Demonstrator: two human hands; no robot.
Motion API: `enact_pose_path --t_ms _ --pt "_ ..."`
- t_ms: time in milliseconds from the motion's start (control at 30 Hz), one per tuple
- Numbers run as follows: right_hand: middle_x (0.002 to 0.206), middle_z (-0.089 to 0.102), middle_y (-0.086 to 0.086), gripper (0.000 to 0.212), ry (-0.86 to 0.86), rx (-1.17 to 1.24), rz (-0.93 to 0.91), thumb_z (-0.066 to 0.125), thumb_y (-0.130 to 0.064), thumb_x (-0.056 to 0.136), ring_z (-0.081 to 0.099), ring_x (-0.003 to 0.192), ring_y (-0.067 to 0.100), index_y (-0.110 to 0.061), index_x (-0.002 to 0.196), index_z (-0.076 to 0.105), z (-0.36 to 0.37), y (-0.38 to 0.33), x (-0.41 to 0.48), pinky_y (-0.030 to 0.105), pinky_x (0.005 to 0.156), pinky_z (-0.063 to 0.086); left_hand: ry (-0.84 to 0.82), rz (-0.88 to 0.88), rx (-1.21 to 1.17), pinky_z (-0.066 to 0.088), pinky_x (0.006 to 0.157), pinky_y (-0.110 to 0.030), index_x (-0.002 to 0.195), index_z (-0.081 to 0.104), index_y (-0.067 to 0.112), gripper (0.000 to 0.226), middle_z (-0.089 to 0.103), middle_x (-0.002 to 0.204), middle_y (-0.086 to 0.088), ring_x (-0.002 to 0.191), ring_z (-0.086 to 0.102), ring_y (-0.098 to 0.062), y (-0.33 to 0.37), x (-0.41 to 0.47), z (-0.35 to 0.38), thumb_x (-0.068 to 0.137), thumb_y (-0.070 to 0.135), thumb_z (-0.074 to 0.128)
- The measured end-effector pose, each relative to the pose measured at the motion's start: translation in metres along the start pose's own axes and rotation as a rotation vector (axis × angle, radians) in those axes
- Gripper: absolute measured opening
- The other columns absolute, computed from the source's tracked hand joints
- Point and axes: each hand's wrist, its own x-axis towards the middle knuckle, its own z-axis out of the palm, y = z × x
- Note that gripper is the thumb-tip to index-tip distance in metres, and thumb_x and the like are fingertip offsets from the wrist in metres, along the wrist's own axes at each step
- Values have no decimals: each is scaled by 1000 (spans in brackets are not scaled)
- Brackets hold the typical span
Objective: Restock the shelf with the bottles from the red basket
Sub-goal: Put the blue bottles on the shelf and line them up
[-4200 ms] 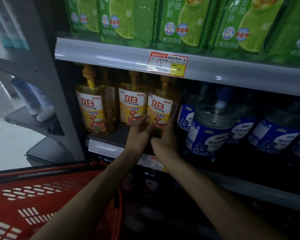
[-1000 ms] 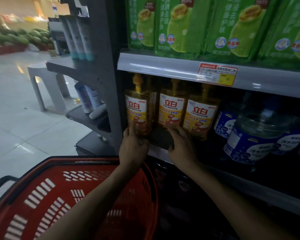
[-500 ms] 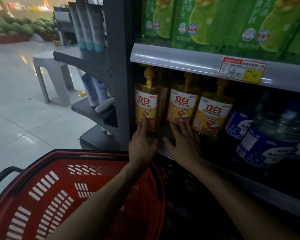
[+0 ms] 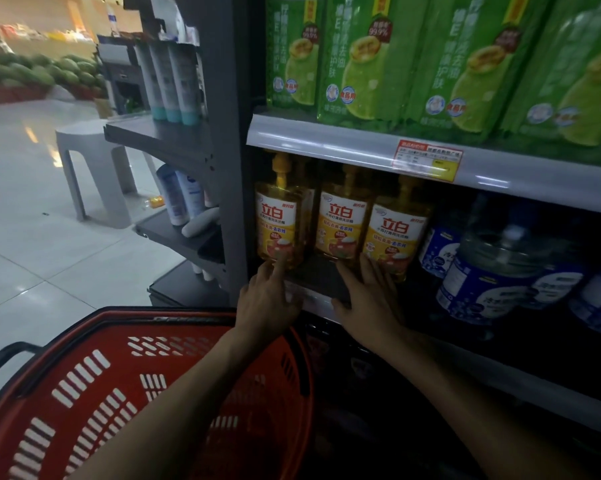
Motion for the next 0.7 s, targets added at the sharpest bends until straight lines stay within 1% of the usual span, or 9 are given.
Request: enact_pose_path --t_ms 67,167,300,367,433,500,533,633,700 --pt "170 -5 11 78 7 1 1 57 -47 98 -5 156 34 -32 162 16 -9 5 -13 53 126 11 25 48 62 32 117 -51 164 3 35 94 27 166 -10 147 37 -35 9 -10 -4 93 41 65" --pt "170 -3 12 79 53 6 -10 57 -49 96 -2 156 35 -33 162 17 -22 15 -31 56 124 16 76 119 140 28 120 -51 164 4 35 92 23 168 -9 150 32 -34 21 -25 -7 94 50 61" --pt "171 -5 6 80 127 107 15 58 -51 95 -3 157 32 -37 161 15 -43 22 -54 57 124 17 109 190 179 26 123 -57 164 -1 37 92 21 169 -7 153 28 -33 43 -43 -2 91 61 49" --pt "171 -4 2 78 179 138 8 59 -50 94 -1 157 31 -36 160 20 -54 22 -70 57 123 20 119 219 185 27 123 -58 163 -4 40 92 20 170 -6 154 26 -31 56 -52 2 90 63 47" --pt "171 -6 0 76 193 148 0 59 -48 96 -1 157 29 -35 161 21 -62 26 -87 53 125 18 91 240 187 27 123 -56 162 -7 42 92 16 171 -7 156 23 -31 69 -64 5 92 63 49" --pt "170 -11 -4 78 166 168 14 58 -48 97 -4 157 27 -40 161 13 -67 34 -105 49 126 14 30 241 180 24 125 -53 163 -7 42 93 12 172 -7 157 20 -31 80 -76 8 94 61 53" --pt "170 -11 -3 79 143 168 24 56 -49 98 -5 157 26 -42 161 9 -69 41 -113 50 126 15 3 236 173 23 125 -52 163 -6 42 93 11 172 -7 157 19 -32 86 -82 10 95 61 55" --pt "171 -4 -1 79 87 217 88 57 -49 98 0 157 27 -45 160 9 -81 63 -126 51 124 22 -26 249 130 26 123 -49 163 -1 43 92 15 171 -5 155 24 -30 101 -91 17 95 60 58" --pt "171 1 -1 77 94 302 156 61 -43 98 4 157 24 -41 160 16 -92 76 -131 47 124 25 -35 257 84 36 118 -48 163 2 44 91 21 169 -3 149 36 -28 108 -91 24 94 59 60"
